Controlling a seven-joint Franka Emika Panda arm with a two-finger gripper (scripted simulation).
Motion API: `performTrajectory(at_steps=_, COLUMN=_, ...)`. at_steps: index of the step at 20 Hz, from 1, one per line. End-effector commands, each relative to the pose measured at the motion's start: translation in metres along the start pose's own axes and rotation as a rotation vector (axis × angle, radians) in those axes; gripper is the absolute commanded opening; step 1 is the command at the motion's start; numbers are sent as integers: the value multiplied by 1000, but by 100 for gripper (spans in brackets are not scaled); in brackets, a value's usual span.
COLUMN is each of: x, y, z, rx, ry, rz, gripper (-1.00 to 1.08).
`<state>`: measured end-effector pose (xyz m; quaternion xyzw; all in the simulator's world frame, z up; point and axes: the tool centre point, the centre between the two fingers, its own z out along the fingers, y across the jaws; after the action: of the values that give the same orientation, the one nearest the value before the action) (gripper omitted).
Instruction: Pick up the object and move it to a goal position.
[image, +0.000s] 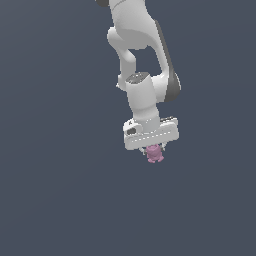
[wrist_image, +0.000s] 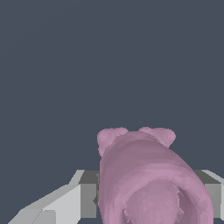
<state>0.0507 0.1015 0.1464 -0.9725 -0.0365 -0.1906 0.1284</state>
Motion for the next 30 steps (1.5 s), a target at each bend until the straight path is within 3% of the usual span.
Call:
performTrajectory(at_steps=1, x=14, y=-2, z=-8, rx=29, ry=34, rz=-29, gripper=-100)
performTrajectory(at_steps=18, x=99, y=-16, z=-75, rx=233, ry=260, rz=-231, gripper=-100)
performTrajectory(at_steps=30, x=154, y=-29, z=-146, rx=409, ry=448, rz=-405, gripper=-100)
